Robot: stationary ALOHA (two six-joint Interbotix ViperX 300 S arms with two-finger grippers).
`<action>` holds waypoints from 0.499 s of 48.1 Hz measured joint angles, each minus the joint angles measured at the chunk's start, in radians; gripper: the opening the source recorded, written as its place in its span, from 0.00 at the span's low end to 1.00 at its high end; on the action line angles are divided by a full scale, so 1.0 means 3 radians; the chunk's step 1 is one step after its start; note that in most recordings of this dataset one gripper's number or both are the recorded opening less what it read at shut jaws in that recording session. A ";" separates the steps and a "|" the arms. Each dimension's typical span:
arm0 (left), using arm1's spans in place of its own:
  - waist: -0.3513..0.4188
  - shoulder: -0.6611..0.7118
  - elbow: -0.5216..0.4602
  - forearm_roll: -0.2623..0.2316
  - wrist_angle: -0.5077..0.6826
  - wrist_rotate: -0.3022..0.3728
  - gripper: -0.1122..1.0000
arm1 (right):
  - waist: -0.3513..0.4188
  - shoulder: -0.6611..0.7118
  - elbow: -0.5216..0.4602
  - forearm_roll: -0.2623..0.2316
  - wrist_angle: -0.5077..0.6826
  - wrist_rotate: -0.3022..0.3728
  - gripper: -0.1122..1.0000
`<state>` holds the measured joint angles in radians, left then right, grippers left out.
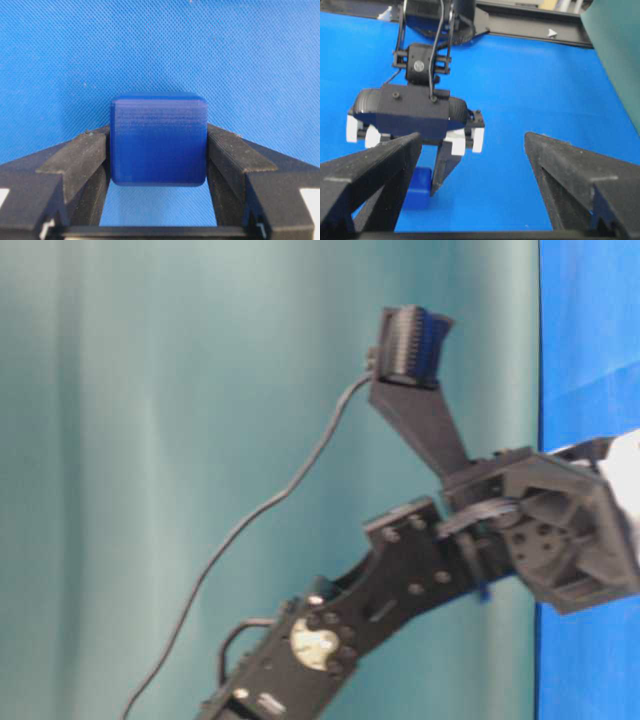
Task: Handover the blue block to the right arm after grasping it with the left arm, then place it in the designated position.
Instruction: 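Close the left gripper on the blue cube, then lift the cube and rotate the left gripper to hold it toward the right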
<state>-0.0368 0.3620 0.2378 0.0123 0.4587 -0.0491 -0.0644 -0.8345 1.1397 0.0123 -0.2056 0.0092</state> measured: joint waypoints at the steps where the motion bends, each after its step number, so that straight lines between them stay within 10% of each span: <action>1: 0.0000 -0.0015 -0.0010 0.0000 0.0031 0.0000 0.54 | 0.0005 0.0000 0.0000 0.0000 0.0000 0.0000 0.97; 24: 0.0000 -0.0634 -0.0332 -0.0005 0.0654 0.0000 0.54 | 0.0005 0.0000 0.0000 0.0000 -0.0005 0.0000 0.97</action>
<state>-0.0368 0.1718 0.1381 0.0107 0.6550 -0.0491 -0.0629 -0.8345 1.1397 0.0123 -0.2071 0.0092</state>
